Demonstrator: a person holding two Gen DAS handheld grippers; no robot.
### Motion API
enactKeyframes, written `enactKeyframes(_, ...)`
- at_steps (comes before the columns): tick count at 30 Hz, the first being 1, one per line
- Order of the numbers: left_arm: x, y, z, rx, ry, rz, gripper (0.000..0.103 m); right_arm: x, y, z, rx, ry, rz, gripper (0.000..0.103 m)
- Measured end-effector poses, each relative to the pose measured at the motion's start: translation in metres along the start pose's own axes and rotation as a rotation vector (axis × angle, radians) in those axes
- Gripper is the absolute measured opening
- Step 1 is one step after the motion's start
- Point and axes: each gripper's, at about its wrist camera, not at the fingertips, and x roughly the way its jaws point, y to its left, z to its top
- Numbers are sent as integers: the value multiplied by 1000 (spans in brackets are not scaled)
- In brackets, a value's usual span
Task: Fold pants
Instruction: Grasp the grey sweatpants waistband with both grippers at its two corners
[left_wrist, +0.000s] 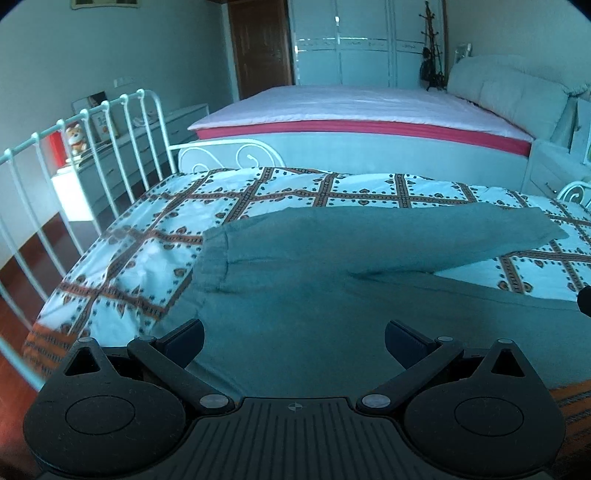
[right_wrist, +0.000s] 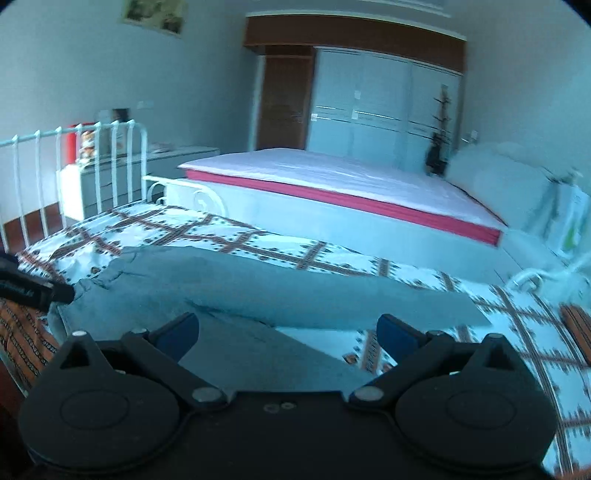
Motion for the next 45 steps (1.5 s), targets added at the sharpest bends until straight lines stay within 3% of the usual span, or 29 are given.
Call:
enactKeyframes(12, 130, 47, 62, 162, 76, -5, 103, 116, -6, 37, -130, 70, 220, 97)
enactKeyframes(16, 182, 69, 87, 207, 105, -23, 103, 167, -5, 52, -175, 100, 299, 92)
enactKeyframes(21, 248, 89, 111, 273, 128, -5, 103, 243, 3, 68, -215, 213, 386, 70)
enactKeyframes(25, 293, 102, 124, 321, 119, -58, 103, 299, 13, 75, -283, 255, 430, 54)
enactKeyframes(27, 316, 103, 131, 365, 133, -75, 98, 325, 20, 78, -340, 271, 449, 43)
enactKeyframes(28, 329, 104, 134, 391, 148, -84, 91, 338, 22, 81, -361, 280, 457, 40)
enactKeyframes(34, 383, 113, 144, 429, 195, -173, 89, 413, 26, 95, -388, 341, 504, 42)
enactKeyframes(38, 412, 113, 137, 458, 264, -261, 89, 447, 29, 94, -412, 370, 526, 51)
enactKeyframes(41, 424, 118, 136, 391, 275, -304, 89, 469, 34, 91, -413, 395, 521, 49)
enactKeyframes(42, 426, 121, 135, 361, 283, -317, 86, 475, 37, 88, -419, 407, 526, 48)
enactKeyframes(44, 427, 125, 134, 312, 296, -359, 57, 482, 42, 83, -434, 429, 530, 43)
enactKeyframes(45, 425, 125, 134, 301, 294, -363, 54, 483, 41, 82, -423, 426, 547, 38)
